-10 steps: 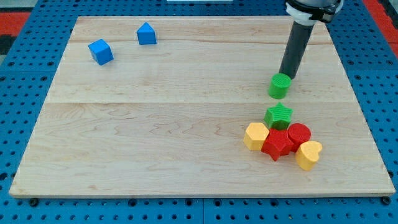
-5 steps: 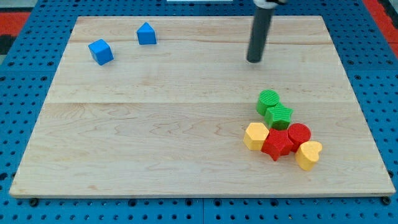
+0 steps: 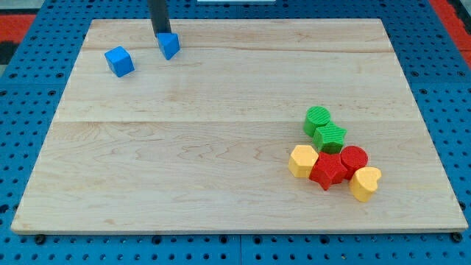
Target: Take the blue triangle close to the top side of the yellow hexagon
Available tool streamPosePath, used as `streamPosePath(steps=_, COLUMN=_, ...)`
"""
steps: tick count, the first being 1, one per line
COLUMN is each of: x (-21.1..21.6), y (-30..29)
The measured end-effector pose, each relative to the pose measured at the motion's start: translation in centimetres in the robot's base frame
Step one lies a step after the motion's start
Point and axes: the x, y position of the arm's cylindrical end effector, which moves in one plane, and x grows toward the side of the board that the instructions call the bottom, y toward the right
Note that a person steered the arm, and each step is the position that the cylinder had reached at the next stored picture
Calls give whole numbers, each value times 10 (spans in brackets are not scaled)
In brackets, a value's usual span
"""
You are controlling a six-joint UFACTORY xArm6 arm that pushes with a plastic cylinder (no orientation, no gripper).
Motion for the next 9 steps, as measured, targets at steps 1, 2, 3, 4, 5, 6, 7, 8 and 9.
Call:
streamPosePath(steps=1, x=23, y=11)
streamPosePath(steps=2, x=47, y=21)
streamPosePath(steps=3, x=68, y=34)
streamPosePath(steps=4, x=101, y=48)
streamPosePath(steps=5, x=135, y=47)
streamPosePath(steps=6, x=163, y=61)
streamPosePath(steps=7, x=177, y=102)
streamPosePath(steps=8, x=213, y=109)
streamPosePath(steps=9, x=236, y=83)
